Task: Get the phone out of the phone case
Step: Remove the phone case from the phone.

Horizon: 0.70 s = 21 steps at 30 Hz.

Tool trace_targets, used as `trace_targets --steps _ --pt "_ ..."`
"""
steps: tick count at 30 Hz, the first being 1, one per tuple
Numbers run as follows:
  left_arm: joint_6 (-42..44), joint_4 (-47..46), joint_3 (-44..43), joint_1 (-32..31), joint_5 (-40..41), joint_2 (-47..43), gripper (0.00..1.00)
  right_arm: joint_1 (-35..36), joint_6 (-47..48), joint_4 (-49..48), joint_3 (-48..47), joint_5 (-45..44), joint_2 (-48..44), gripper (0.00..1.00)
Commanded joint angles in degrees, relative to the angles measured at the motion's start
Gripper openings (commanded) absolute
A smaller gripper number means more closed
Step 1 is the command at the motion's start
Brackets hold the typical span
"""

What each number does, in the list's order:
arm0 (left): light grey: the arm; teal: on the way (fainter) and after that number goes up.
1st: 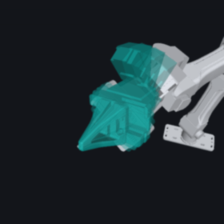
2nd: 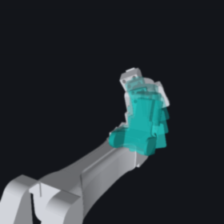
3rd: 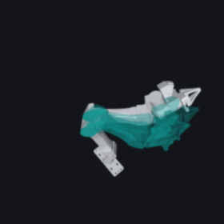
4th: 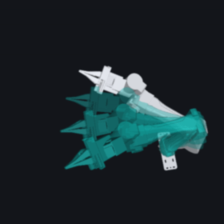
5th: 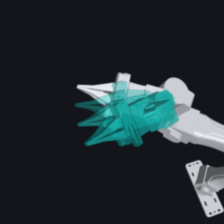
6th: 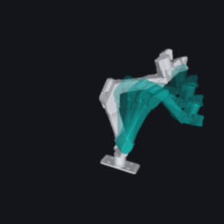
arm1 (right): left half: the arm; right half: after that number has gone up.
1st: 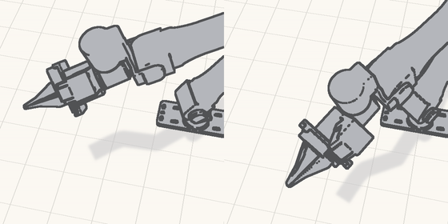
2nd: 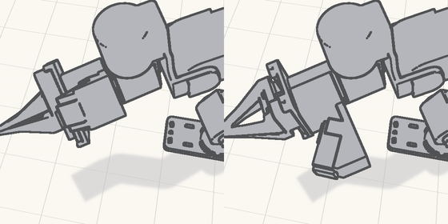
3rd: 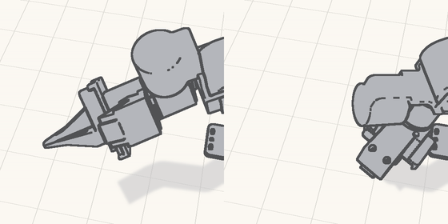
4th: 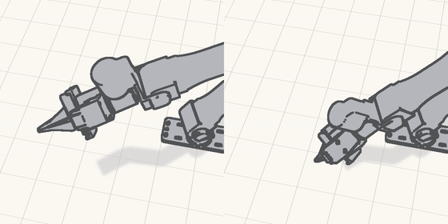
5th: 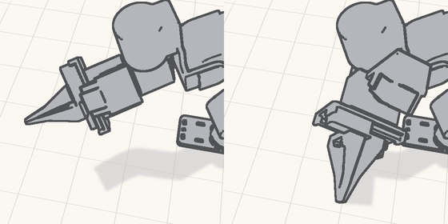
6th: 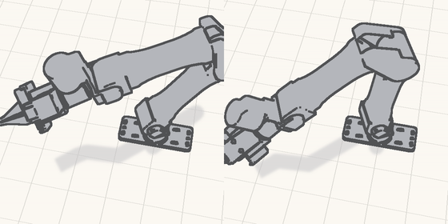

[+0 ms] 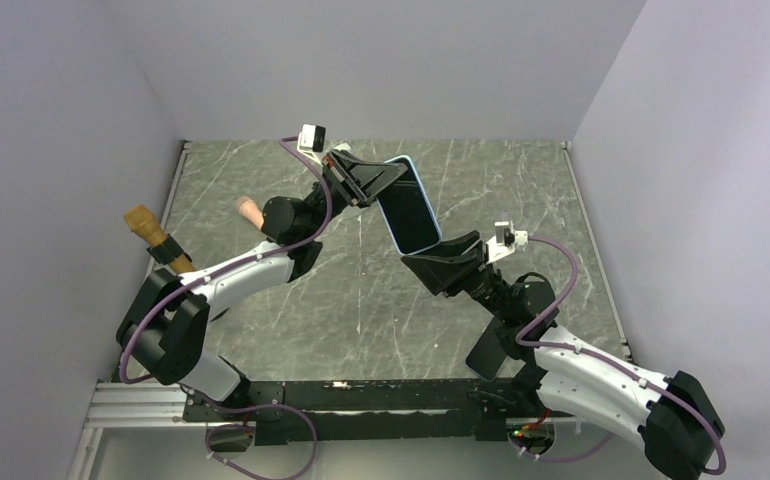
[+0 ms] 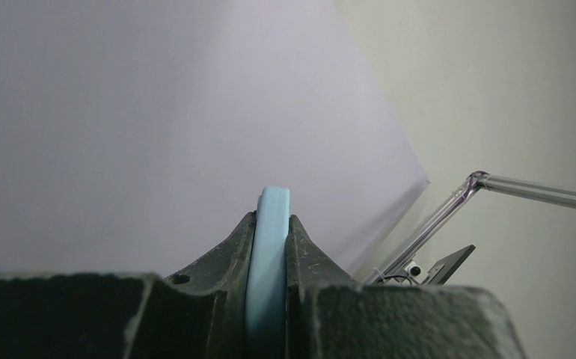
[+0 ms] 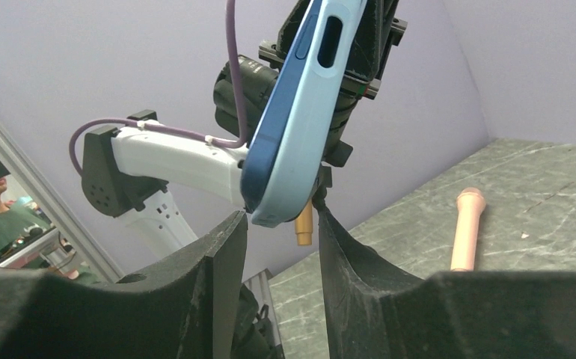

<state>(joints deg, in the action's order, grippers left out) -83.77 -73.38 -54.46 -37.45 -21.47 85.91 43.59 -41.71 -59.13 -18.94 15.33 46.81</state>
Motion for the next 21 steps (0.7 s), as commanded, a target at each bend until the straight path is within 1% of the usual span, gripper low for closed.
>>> trace_targets --steps 1,8,17,19,21 --pt "-1.59 -5.33 -3.13 -0.67 2.47 -1.04 0.0 -0.14 1.91 -1.47 -1.15 0.46 0.38 0.44" --pt "-2.79 -5.85 -3.82 -1.31 2.75 -0.91 0.0 -0.09 3.09 -1.22 -2.61 0.89 1.5 0.42" --pt "-2.01 -4.38 -4.13 -2.52 2.78 -1.9 0.0 -0.09 5.21 -1.37 -3.91 1.72 2.53 0.39" --pt "-1.67 -3.61 -3.99 -2.57 2.52 -2.74 0.0 -0.09 6.11 -0.04 -4.38 1.39 2.08 0.36" --pt "-1.86 -2.78 -3.97 -2.63 2.05 -3.46 0.0 -0.08 7.73 2.2 -4.81 0.53 1.54 0.28"
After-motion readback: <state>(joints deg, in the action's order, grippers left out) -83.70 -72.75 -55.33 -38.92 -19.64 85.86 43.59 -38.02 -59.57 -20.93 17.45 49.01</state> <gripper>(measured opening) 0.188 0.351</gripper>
